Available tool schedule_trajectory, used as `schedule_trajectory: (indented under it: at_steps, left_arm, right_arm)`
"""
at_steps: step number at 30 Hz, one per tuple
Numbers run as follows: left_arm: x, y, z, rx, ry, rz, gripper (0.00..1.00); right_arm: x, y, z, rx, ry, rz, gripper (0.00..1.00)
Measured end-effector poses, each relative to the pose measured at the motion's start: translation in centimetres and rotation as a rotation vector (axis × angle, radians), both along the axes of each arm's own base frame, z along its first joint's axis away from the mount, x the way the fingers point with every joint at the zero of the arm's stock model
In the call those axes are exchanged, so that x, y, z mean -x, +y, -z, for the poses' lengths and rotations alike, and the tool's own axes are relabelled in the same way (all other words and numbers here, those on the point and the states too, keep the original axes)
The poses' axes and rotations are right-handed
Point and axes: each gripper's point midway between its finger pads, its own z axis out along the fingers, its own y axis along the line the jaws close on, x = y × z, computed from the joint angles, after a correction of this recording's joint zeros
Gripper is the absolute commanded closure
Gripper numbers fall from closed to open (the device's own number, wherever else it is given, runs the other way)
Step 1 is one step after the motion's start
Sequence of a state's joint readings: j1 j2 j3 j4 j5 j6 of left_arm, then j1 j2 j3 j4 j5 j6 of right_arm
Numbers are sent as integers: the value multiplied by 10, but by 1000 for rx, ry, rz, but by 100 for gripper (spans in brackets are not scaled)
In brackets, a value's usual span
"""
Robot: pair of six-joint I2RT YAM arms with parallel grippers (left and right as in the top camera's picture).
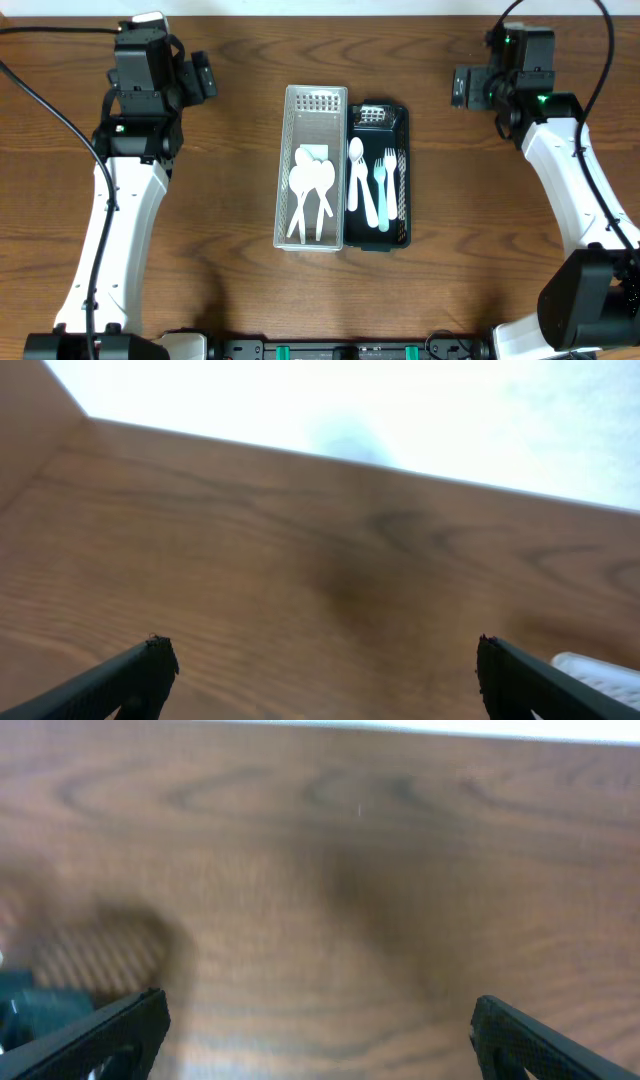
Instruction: Pack container
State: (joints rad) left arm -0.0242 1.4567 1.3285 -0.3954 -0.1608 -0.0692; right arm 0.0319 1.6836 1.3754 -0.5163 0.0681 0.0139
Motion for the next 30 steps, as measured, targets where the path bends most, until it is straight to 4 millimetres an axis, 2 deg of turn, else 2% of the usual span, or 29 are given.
schedule_trajectory:
  at_steps: [3,5,7,10,12,14,15,17,20,24,27,30]
  left_arm:
    - [9,1,-8,-12,-28,4,2]
    - [25,1,-21,-15,-80,6,2]
    - [42,1,-40,-15,-152,7,2]
    - [83,-3,-82,-11,-332,21,2]
    - [117,-9,-102,-3,-443,42,2]
    - [154,-15,-108,8,-522,70,2]
    - [171,-17,-106,12,-545,81,2]
    - [199,-17,-87,13,-540,90,2]
    - [228,-11,-36,-4,-474,71,2]
    - [249,1,37,-47,-318,30,2]
    - [260,6,73,-69,-221,20,2]
    - [269,10,98,-91,-121,14,2]
  right_arm:
    - [11,-6,-8,7,11,8,1]
    - [20,-10,-31,7,-32,16,1]
    - [35,-11,-63,7,-99,20,1]
    - [77,-12,-121,4,-228,25,1]
    - [104,-12,-142,-4,-288,29,1]
    - [139,-11,-151,-20,-337,39,1]
    - [157,-9,-147,-31,-344,38,1]
    - [183,-6,-131,-45,-335,33,1]
    - [222,2,-81,-56,-272,5,1]
    - [259,6,-18,-53,-187,-21,1]
    - [274,4,12,-48,-157,-17,1]
    - [278,5,22,-56,-160,-24,1]
